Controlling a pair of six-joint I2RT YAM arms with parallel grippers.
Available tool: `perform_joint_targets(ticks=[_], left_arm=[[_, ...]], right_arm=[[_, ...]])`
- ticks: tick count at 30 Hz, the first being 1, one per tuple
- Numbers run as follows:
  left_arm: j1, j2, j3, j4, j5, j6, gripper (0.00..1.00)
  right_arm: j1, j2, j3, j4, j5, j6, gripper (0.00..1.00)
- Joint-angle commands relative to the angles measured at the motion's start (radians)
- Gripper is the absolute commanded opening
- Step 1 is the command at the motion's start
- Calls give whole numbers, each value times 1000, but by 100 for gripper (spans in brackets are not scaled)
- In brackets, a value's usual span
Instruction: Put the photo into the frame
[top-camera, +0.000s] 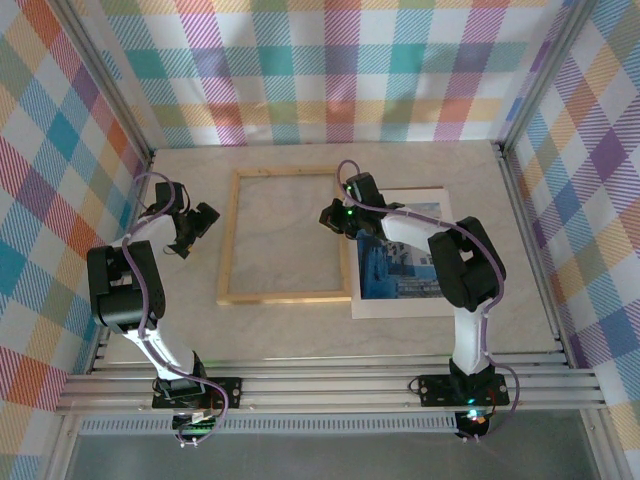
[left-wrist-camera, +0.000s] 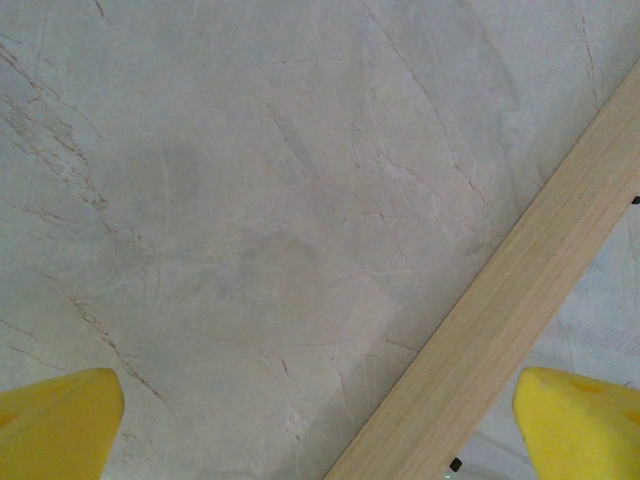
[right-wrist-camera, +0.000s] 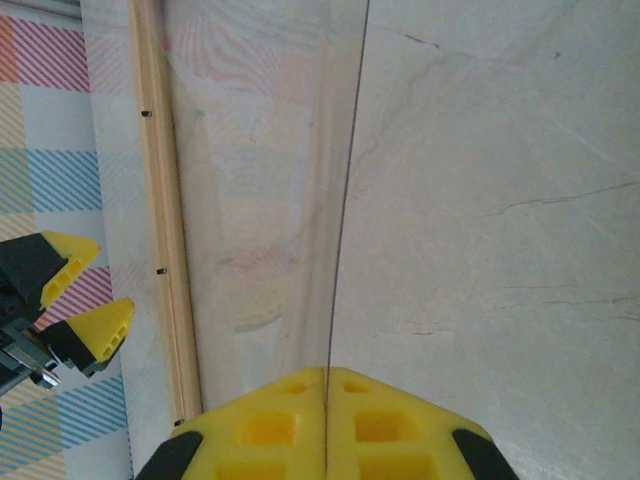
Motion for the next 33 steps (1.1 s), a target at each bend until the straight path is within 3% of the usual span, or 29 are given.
perform_joint_targets(ticks=[1,8,13,33], left_arm=[[10,-27,-7,8,0,1,100],[10,-27,-8,8,2,2,100],[10,-26,-6,7,3,1,100],[10,-23,-4,8,5,3,100]], right_arm=[[-6,-2,32,-15,-48,-43,0],[-8,31,112,-136,-126,-165,0],[-9,32,130,-188,-142,-164,0],[-17,7,143,-141,-193,-146,0]])
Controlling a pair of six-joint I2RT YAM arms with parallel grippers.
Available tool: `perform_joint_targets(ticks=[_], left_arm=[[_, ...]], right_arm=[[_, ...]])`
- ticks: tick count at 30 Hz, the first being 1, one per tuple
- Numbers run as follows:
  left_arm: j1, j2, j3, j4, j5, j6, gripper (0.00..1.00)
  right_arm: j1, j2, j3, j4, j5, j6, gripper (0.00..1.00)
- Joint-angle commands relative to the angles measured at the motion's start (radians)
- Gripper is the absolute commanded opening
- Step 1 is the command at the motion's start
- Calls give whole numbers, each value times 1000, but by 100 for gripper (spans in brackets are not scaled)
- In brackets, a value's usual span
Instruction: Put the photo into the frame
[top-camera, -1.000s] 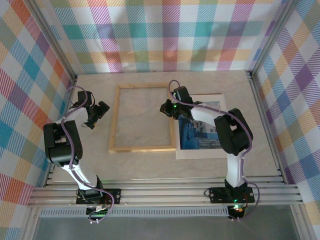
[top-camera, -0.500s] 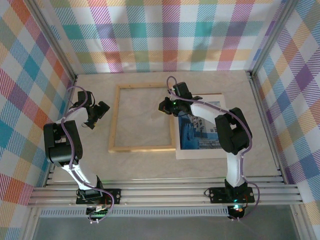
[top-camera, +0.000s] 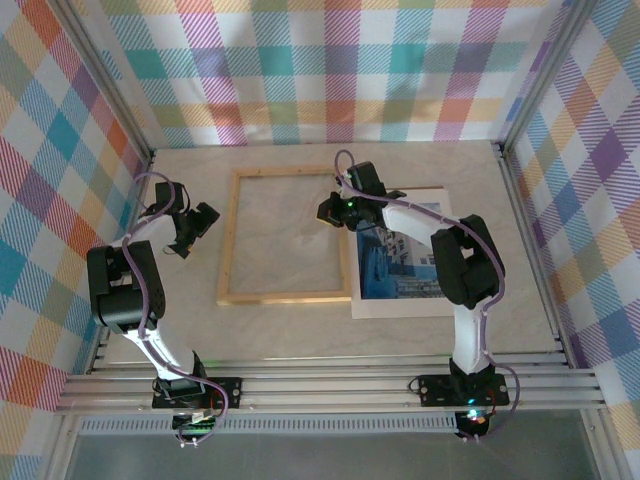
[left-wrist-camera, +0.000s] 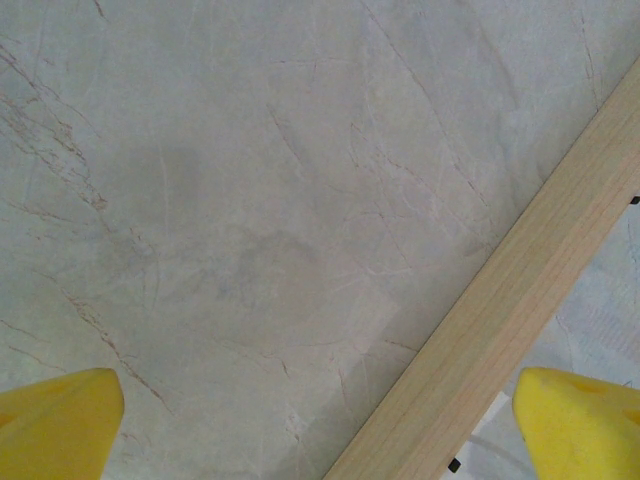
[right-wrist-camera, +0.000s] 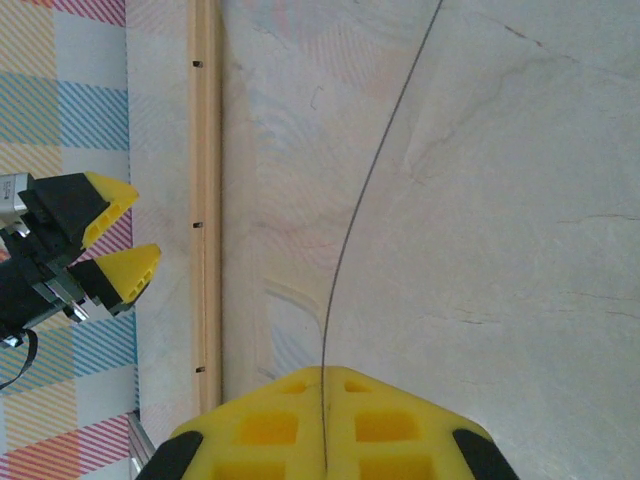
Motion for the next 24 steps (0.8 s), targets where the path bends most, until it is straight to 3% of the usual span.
perform_joint_targets(ticks=[1,12,17,24], left_arm=[[10,-21,-2,8,5,3,100],[10,-16,1,7,10,5,100],[11,-22,4,7,1,-4,100],[13,-56,4,3,-18,-33,100]], right_arm=[[3,-10,26,-6,-70,-16,0],[-32,-33,37,26,-125,-61,0],[-35,-61,98,2,-128,-117,0],[-26,-62,198,40,-181,-77,0]])
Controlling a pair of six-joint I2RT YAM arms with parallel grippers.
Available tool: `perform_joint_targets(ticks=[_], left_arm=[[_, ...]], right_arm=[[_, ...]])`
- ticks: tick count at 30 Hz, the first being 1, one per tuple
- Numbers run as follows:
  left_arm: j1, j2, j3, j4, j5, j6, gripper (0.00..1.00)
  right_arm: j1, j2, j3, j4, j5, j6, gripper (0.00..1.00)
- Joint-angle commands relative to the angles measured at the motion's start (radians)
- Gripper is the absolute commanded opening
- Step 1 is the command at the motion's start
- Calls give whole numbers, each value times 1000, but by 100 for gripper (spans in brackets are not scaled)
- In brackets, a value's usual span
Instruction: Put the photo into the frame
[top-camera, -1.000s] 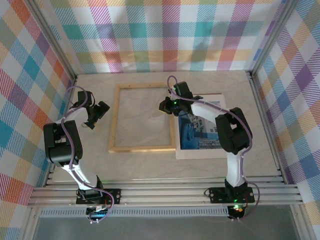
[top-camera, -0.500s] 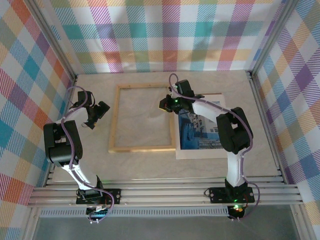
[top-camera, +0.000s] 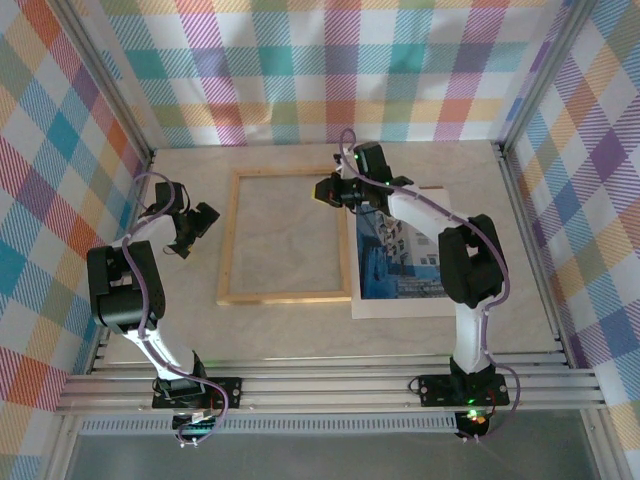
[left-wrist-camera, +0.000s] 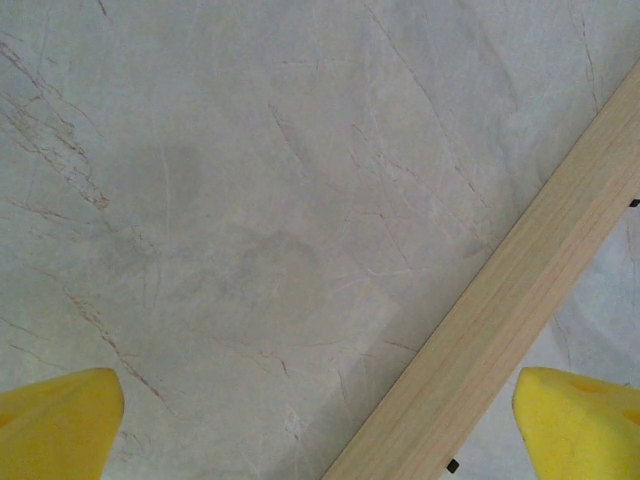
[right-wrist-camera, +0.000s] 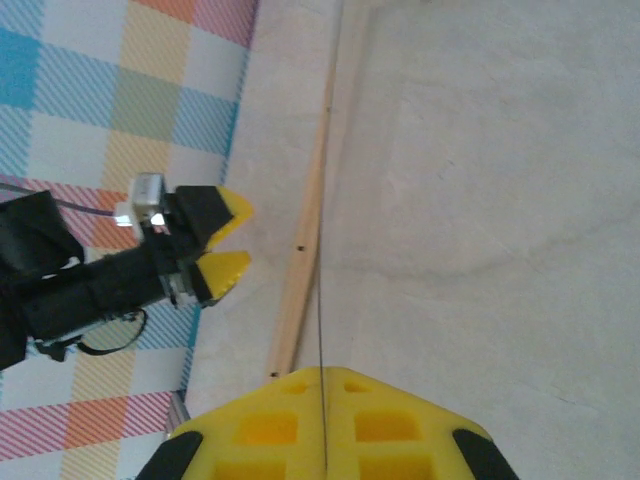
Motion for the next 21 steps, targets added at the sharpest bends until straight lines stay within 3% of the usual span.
perform_joint_targets(ticks=[1,12,21], left_arm=[[16,-59,3,5,-21,-27,100],[65,-130,-97,79,-51,-83,100],[114,-160,-198,148,-52,-133,100]], right_arm=[[12,-59,65,41,-59,8,0],[71,-15,255,48,-84,49,0],[139,115,518,29,-112,97,0]])
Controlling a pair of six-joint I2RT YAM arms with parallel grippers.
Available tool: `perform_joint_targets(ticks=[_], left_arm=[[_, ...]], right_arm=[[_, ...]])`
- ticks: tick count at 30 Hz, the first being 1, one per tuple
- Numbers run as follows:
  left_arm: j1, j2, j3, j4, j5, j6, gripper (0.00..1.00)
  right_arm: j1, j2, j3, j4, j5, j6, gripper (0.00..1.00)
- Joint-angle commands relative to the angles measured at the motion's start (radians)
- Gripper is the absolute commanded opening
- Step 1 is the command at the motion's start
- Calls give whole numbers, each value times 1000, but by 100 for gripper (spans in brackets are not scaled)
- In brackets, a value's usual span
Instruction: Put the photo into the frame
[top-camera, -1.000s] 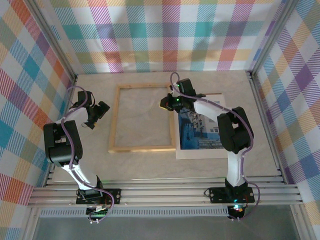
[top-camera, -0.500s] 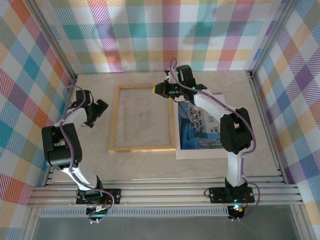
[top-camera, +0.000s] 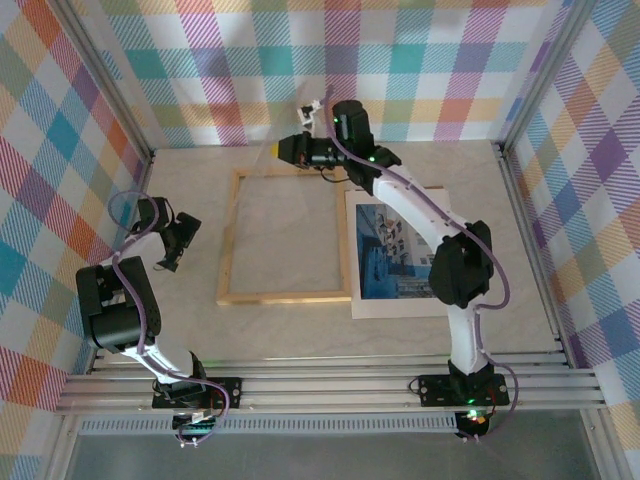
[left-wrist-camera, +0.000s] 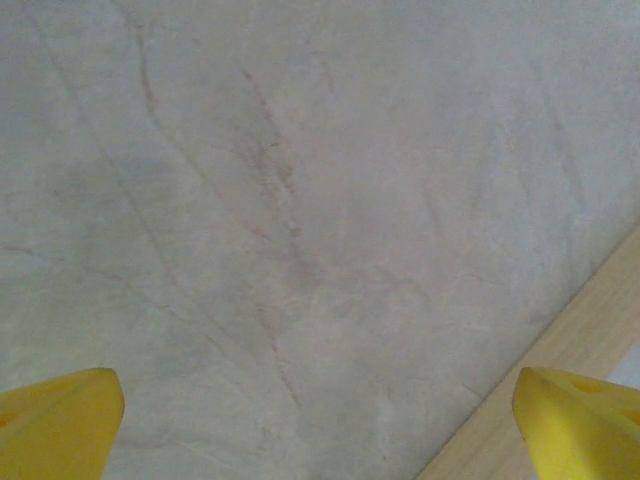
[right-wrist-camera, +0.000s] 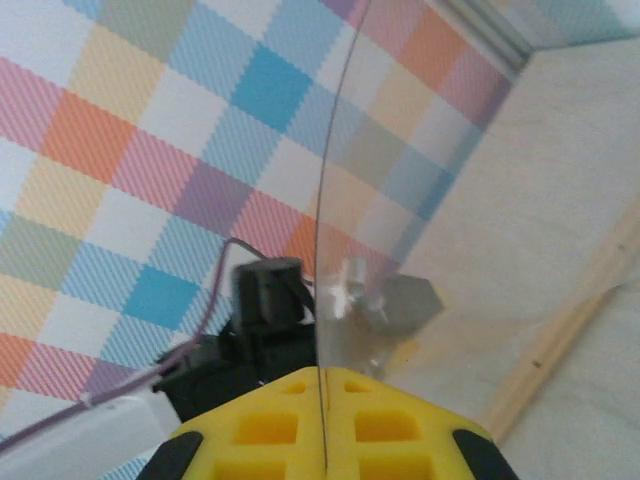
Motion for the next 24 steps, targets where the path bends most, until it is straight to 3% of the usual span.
perform_joint_targets(ticks=[1,7,16,24], left_arm=[[18,-39,-28,49,-2,-29,100],[76,-33,-49,69,32,-46,100],[104,-28,-64,83,39,-57,100],[102,-11,-49,84,76,-27,100]], right_arm=[[29,60,98,13,-38,22,0],[58,81,69,10,-36,16,0],[59,-19,-389,270,124,111,0],[54,-66,-627,386,294,179,0]])
